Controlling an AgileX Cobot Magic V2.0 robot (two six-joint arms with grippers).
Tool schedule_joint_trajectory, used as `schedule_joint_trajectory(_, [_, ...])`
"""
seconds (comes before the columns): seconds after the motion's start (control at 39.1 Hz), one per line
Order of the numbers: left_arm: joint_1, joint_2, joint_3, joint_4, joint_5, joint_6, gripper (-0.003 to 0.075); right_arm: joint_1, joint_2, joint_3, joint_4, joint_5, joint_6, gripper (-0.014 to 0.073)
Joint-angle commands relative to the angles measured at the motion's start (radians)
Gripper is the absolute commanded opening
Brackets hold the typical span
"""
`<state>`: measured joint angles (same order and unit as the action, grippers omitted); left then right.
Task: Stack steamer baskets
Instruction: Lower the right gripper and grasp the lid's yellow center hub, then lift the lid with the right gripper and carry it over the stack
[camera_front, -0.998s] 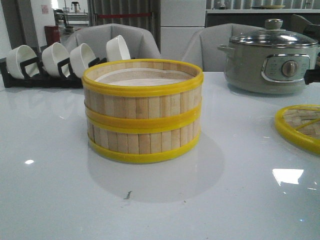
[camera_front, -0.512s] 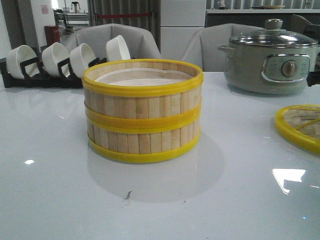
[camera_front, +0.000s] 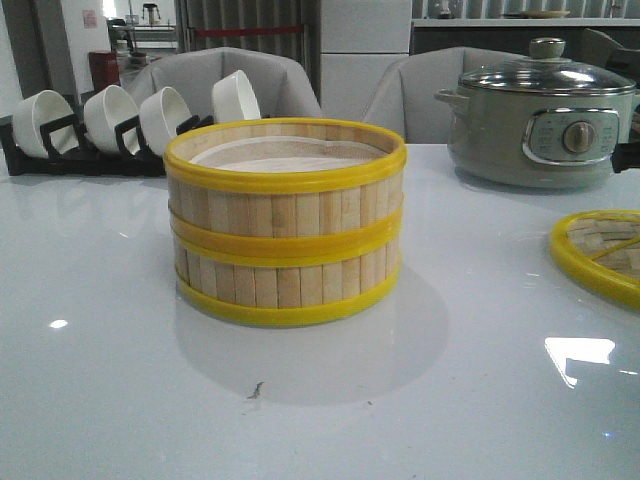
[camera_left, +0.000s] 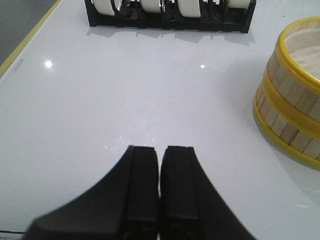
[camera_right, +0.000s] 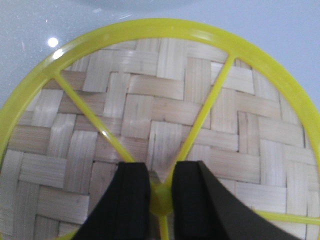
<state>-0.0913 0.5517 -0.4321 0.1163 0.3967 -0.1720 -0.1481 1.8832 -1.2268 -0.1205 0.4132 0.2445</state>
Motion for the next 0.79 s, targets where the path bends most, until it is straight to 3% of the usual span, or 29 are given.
schedule_joint_trajectory(0.0, [-0.008,0.003,-0.031,-0.003,-0.088,-0.009,0.0091,-0.005,-0.052,-0.035,-0.009,-0.022,-0.009,0.0058])
schedule_joint_trajectory(0.38, [-0.008,0.003,-0.031,-0.003,-0.088,-0.009,0.0091,0.083,-0.178,-0.069,-0.009,0.037,-0.009,0.0048])
schedule_joint_trajectory(0.77, [-0.008,0.003,-0.031,-0.003,-0.088,-0.009,0.0091,0.324,-0.196,-0.484,-0.004,0.391,-0.009,0.0048])
